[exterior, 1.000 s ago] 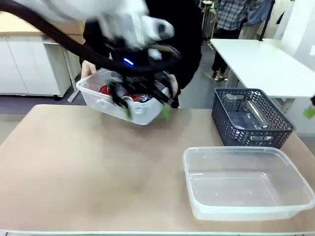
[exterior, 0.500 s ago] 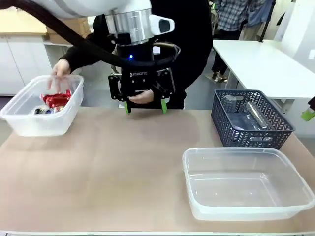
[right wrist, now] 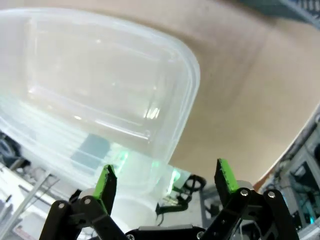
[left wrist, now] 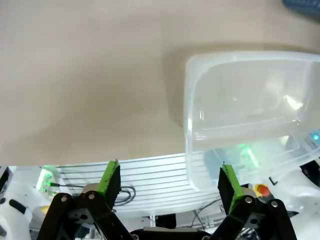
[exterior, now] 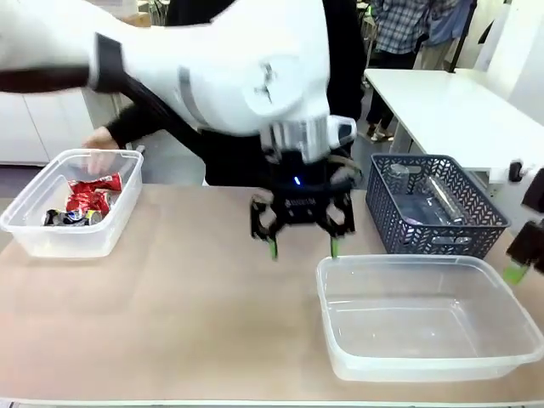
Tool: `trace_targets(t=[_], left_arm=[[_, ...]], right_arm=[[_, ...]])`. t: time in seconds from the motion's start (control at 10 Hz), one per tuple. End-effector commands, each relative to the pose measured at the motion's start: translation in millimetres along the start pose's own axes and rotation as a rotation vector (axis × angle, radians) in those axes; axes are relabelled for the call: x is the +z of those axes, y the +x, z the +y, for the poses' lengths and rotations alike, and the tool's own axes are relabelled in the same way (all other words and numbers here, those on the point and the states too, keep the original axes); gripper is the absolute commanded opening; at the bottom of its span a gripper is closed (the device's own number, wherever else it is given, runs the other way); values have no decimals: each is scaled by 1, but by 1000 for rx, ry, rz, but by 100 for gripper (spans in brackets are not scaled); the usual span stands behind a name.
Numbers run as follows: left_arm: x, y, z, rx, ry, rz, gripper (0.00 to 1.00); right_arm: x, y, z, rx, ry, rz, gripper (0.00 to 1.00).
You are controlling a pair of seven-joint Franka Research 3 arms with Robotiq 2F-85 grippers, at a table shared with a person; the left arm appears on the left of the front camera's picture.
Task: Sort the waste into each basket.
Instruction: Pick up the Organizing box on the right side of the table and lift it.
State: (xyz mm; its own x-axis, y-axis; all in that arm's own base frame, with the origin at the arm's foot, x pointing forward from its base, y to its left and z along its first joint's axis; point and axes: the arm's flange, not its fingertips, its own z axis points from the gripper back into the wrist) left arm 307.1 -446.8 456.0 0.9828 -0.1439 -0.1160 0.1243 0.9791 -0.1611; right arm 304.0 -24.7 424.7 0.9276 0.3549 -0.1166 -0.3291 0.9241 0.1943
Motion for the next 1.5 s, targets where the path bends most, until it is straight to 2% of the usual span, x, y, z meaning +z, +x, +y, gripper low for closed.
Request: trace_targets(t=[0.0, 0.1, 0.3, 0.6, 0.9, 1.0, 1.1, 1.2, 1.3, 1.4], left_arm=[[-13, 4, -15, 6, 44, 6, 100], [-24, 1, -22, 4, 61, 5, 100], [-41, 0, -29, 36, 29, -58, 100], [-65, 7, -40, 57, 91, -43, 100], [-77, 13, -45, 58, 109, 3, 100], [-80, 14, -46, 79, 110, -17, 55], [-81, 14, -47, 92, 122, -27, 44], [-80, 14, -46, 85, 120, -25, 0], [-79, 14, -45, 85, 115, -17, 0], [-78, 13, -44, 86, 114, -20, 0]], right_arm=[[-29, -9, -5, -43, 16, 44, 100], [-47, -9, -12, -69, 32, 66, 100], [-73, -7, -16, -81, 42, 90, 100], [-94, -2, -11, -47, 75, 125, 100], [-97, -3, -15, -70, 80, 116, 100], [-95, -5, -16, -80, 77, 91, 82], [-90, -8, -14, -140, 76, 76, 43], [-87, -10, -11, -228, 68, 50, 26], [-86, -11, -10, -352, 43, 10, 0], [-85, -13, -9, -430, 10, -16, 0]])
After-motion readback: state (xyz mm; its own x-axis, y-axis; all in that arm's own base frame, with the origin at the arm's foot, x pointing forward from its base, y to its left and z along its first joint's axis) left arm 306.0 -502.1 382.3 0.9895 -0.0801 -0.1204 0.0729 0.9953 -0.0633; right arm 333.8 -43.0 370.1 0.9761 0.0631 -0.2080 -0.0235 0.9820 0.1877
